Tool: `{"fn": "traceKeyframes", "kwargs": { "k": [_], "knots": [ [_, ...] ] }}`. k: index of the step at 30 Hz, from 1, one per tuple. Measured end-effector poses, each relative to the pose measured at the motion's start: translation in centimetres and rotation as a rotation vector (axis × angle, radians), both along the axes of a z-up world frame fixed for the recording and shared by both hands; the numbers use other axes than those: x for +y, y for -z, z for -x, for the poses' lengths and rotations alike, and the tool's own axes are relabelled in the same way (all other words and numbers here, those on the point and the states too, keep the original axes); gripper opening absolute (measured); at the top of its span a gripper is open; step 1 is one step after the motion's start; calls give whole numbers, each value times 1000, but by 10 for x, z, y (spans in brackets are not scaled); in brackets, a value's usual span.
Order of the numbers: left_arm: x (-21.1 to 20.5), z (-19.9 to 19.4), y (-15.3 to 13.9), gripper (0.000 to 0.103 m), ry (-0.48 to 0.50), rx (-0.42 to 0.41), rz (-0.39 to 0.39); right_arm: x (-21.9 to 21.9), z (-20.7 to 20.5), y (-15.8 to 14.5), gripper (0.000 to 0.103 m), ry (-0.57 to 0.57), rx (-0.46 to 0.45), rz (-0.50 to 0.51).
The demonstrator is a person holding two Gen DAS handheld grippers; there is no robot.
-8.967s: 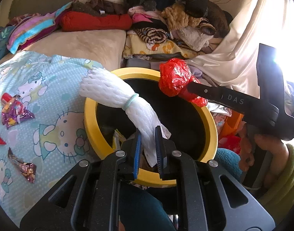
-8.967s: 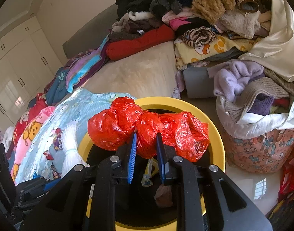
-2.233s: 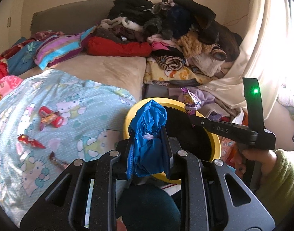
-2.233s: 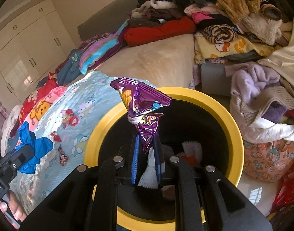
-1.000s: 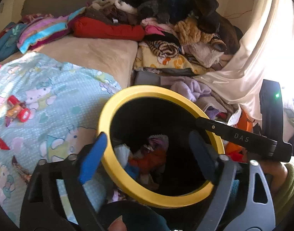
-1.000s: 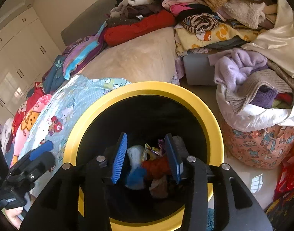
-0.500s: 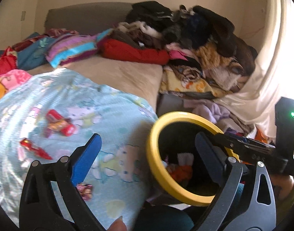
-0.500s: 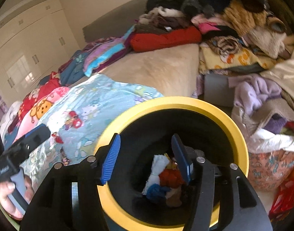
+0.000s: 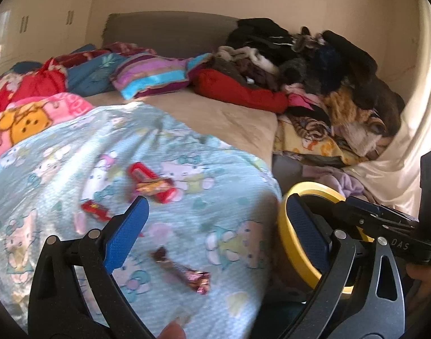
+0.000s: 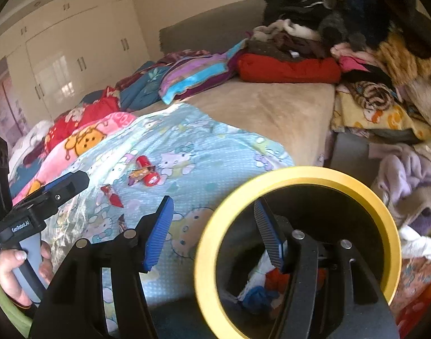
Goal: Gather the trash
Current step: 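Move both tools back over the red candy wrappers on the blanket, then grasp the yellow wrapper with the right tool while the left tool grasps the red candy bar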
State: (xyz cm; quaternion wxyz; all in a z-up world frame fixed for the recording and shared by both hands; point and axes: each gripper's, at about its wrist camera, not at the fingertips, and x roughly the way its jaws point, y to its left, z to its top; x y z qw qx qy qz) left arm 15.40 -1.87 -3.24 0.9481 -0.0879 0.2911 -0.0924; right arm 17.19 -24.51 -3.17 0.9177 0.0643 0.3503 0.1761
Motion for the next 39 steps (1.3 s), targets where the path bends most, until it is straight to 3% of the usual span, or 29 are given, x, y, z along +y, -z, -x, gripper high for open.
{"fn": "traceKeyframes", "kwargs": {
  "k": [10,16,22,29,34,39],
  "knots": [
    [67,2,9,90,-132,18,46,71,-28,-6,58,-140,-17,65],
    [99,0,24,90,-198,73,81,123,-56,-3,58,-256,-25,115],
    [115,-4,43,89,-219,127,105,169,-90,23,58,-330,21,211],
    [127,-10,65,71,-231,193,146,211,-111,48,58,-413,-5,356],
    [131,-16,77,70,-237,232,176,236,-125,70,57,-452,-24,501],
    [131,-27,87,70,-233,262,203,241,-134,85,56,-461,-21,532]
  ]
}}
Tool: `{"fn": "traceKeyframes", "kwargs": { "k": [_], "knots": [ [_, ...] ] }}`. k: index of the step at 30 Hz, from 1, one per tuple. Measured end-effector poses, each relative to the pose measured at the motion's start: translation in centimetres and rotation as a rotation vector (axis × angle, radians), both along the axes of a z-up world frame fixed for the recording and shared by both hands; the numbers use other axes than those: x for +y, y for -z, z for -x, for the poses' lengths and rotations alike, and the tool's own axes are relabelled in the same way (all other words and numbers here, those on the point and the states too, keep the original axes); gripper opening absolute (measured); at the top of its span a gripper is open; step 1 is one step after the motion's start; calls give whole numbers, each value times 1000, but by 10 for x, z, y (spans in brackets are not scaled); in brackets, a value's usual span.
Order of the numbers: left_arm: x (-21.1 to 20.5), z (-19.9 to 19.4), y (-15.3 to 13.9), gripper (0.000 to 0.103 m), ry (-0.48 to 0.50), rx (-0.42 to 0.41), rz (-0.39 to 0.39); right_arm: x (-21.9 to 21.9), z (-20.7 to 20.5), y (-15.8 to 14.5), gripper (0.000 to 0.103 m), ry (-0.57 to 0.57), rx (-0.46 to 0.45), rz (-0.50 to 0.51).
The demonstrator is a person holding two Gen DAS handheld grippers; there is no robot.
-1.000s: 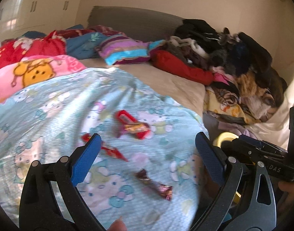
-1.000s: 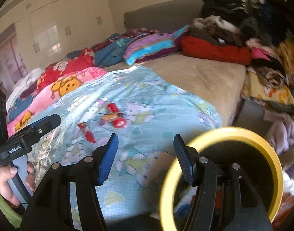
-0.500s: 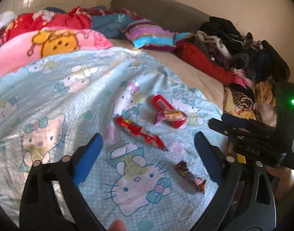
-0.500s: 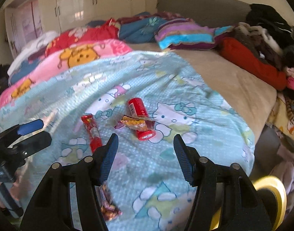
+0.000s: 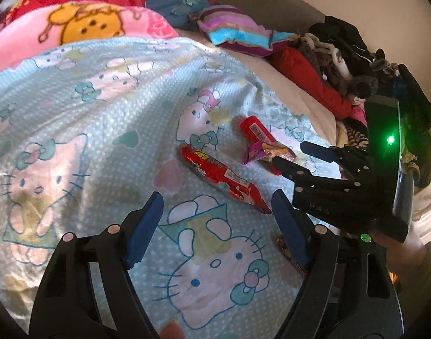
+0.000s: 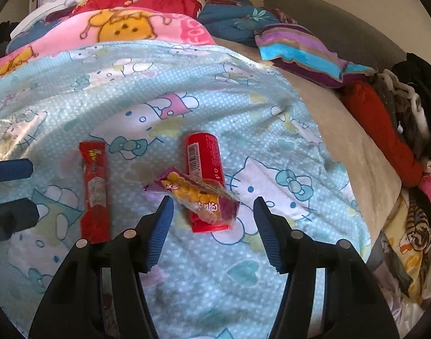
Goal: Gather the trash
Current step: 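Grasp the yellow wrapper with the right tool while the left tool grasps the red candy bar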
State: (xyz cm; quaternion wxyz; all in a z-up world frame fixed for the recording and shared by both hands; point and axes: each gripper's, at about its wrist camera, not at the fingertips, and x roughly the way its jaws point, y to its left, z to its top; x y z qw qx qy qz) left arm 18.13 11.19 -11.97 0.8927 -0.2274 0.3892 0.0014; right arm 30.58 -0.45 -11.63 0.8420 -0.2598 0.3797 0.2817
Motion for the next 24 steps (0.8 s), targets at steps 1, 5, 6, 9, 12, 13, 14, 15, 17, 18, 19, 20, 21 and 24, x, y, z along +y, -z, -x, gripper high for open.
{"fn": "traceKeyframes", "kwargs": {
  "k": [1,5,6,9,12,13,14,15,17,18,19,20,21,24],
  "knots": [
    [-1,-3,3,70,1,8,7,1,-1,2,56,0,1,1],
    [-3,-16,13,70,7,33,47,1,-6,7,43,-3,17,-8],
    [-4,-19,15,70,7,39,60,1,-7,9,43,-4,27,-11],
    [-5,-28,20,69,4,50,89,1,-6,10,40,-7,33,-31],
    [-6,-35,23,67,-5,63,100,0,-5,8,33,-14,46,-66],
    [-6,-38,24,67,-8,66,104,0,-4,7,32,-18,52,-76],
    [-6,-39,24,67,-11,69,107,0,-3,6,31,-19,54,-84],
    [-7,-41,25,67,-13,71,110,1,-1,5,29,-22,51,-86],
    [-7,-43,26,67,-18,78,110,1,2,4,26,-28,50,-91],
    [-8,-44,26,66,-20,79,109,0,4,3,24,-28,49,-99],
    [-8,-45,27,65,-24,81,109,0,6,2,23,-27,45,-104],
    [-8,-46,27,64,-28,86,105,-2,8,0,21,-24,47,-117],
    [-8,-47,28,63,-29,90,102,-5,10,-2,19,-20,54,-139],
    [-8,-48,30,57,-33,102,92,-12,15,-8,15,2,72,-181]
  ]
}}
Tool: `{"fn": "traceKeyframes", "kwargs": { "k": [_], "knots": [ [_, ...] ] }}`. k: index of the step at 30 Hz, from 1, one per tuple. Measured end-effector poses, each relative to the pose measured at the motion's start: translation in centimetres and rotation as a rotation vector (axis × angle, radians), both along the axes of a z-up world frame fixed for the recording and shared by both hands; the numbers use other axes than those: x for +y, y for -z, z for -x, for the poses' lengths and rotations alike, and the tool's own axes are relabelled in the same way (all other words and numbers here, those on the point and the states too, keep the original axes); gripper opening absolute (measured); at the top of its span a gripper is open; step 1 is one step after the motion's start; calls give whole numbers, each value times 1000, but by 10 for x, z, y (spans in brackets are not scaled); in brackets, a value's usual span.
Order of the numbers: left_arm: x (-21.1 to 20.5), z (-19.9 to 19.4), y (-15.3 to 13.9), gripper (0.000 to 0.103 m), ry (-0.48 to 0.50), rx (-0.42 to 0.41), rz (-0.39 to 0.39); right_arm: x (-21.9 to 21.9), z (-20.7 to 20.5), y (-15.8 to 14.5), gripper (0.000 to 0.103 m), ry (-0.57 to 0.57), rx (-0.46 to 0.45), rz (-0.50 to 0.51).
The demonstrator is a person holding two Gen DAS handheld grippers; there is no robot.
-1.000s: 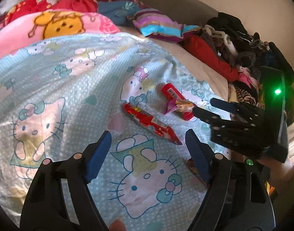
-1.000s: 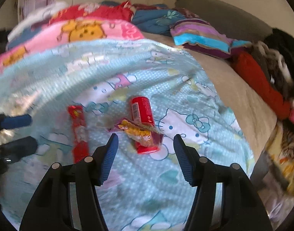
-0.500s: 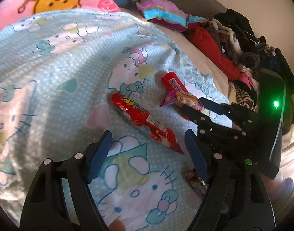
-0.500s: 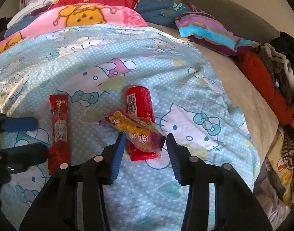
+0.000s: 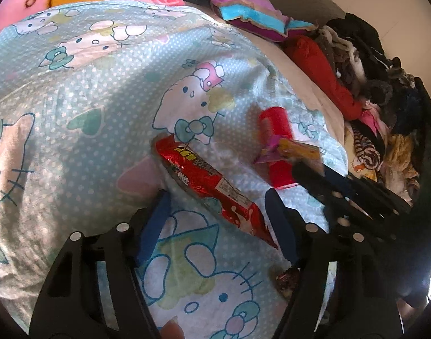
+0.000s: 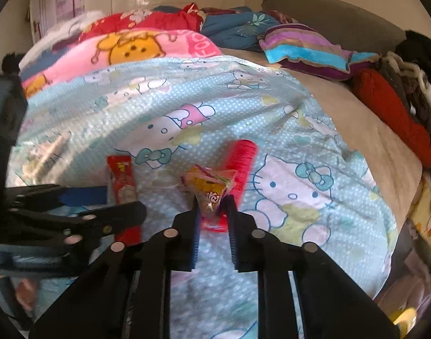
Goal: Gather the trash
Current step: 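Grasp the yellow wrapper with the right tool while the left tool grasps the red candy bar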
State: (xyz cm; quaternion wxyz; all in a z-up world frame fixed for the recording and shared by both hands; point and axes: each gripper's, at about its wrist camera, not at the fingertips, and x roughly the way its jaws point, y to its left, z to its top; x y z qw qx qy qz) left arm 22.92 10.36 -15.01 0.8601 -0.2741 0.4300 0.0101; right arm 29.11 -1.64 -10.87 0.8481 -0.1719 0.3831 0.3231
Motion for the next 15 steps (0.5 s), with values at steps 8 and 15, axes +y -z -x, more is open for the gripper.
{"fn": "traceKeyframes", "kwargs": {
  "k": [8,15],
  "knots": [
    [7,5,4,23,-10,18,-9,-27,20,-4,15,81,45,-59],
    [6,20,2,8,5,9,-13,-55,41,-14,15,137,60,-115]
  ]
}}
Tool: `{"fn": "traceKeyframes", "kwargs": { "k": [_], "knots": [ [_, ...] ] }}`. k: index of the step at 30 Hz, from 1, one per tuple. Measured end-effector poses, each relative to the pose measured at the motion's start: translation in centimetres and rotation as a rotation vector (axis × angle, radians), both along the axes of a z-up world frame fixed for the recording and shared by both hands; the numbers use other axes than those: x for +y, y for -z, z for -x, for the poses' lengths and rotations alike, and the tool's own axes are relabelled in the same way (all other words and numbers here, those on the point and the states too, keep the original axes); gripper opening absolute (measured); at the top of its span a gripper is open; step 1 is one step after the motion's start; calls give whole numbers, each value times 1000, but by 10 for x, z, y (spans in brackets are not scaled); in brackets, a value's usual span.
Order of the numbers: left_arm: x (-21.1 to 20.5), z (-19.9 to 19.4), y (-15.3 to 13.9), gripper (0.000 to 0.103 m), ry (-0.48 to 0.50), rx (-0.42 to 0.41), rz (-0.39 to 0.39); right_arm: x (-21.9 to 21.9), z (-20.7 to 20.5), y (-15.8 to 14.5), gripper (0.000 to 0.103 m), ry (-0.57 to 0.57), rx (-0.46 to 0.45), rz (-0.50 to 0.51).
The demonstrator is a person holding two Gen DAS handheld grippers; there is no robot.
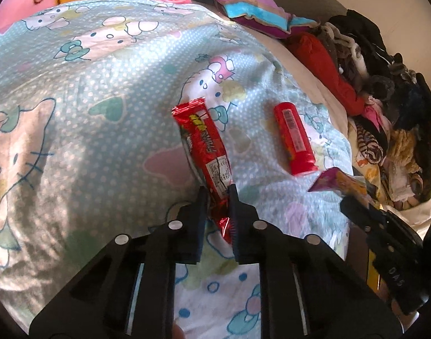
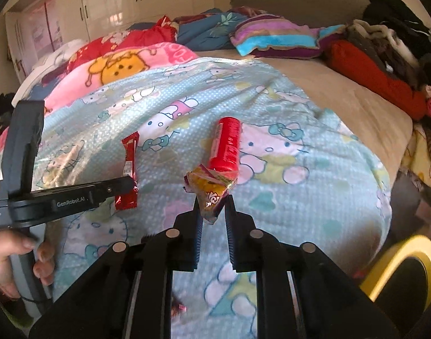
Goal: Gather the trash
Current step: 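Grasp the yellow wrapper with the right tool while the left tool grasps the red candy bar, then carry the yellow wrapper and red candy bar with both tools over the bin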
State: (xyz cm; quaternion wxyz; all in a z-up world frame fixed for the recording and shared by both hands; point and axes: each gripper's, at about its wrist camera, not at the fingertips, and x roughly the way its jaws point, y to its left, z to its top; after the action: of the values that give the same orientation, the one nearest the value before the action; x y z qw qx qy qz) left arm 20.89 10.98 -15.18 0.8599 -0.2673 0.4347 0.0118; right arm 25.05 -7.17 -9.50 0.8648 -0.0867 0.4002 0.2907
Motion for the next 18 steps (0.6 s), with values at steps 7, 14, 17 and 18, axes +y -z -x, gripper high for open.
{"fn": "traceKeyframes", "kwargs": {
  "k": [7,14,17,18],
  "knots": [
    [-8,17,-16,3,21,-37,-12,-27,25,-17,15,26,-22,-46],
    [-23,31,-38,3,62,-81,-57,-55,46,-31,15,66,-35,-97],
    [-31,35,-51,3,81,-106,-63,-71,54,-37,15,95,-42,-121],
    [-35,37,-55,3,91,-117,-67,-77,57,-39,15,107,-45,-131]
  ]
}}
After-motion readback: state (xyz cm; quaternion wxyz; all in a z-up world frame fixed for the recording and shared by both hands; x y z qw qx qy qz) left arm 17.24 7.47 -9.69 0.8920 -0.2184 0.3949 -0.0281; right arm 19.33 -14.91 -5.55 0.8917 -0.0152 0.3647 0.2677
